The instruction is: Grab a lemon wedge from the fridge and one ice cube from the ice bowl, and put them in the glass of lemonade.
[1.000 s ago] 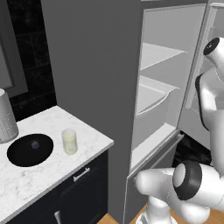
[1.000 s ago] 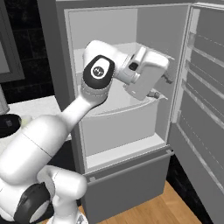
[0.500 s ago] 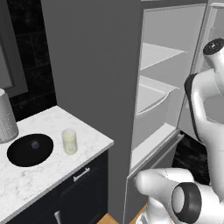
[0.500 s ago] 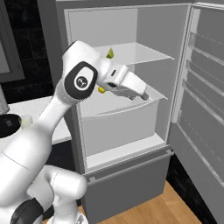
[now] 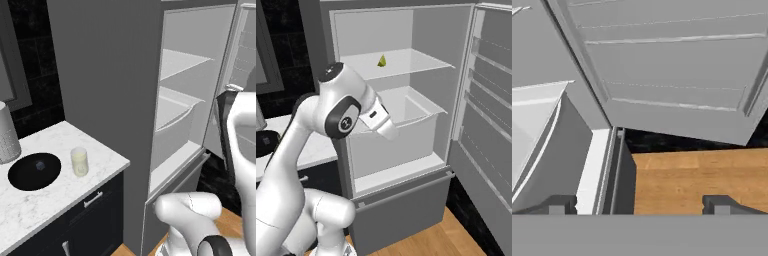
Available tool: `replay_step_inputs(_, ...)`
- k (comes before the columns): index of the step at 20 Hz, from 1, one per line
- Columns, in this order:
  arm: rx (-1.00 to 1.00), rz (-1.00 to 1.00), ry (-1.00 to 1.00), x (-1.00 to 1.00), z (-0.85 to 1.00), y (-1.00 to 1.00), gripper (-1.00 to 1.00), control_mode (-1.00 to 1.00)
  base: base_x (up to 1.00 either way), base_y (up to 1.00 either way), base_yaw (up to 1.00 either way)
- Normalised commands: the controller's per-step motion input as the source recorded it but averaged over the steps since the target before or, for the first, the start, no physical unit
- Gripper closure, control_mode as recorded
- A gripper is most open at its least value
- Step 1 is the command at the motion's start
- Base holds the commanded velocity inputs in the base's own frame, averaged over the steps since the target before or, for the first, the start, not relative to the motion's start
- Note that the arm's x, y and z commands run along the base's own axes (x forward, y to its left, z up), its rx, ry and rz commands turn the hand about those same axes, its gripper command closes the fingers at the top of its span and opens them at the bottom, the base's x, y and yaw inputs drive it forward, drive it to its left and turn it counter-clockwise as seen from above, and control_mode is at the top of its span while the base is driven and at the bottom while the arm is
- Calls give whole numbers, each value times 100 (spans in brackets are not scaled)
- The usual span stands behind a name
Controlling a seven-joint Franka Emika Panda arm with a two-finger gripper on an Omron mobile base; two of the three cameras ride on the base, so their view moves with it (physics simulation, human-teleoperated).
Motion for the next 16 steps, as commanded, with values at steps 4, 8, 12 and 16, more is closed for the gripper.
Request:
replay_step_inputs(4,26,18,-9,-14,4,99,-100,-100,0,0,0)
replay_step_inputs(8,4,26,5,-78,18,98,-100,-100,0,0,0)
replay_step_inputs(12,0,22,12,-55,9,83,-100,-100,0,0,0)
replay_step_inputs(16,-1,-4,0,-21,0,0,-100,-100,0,0,0)
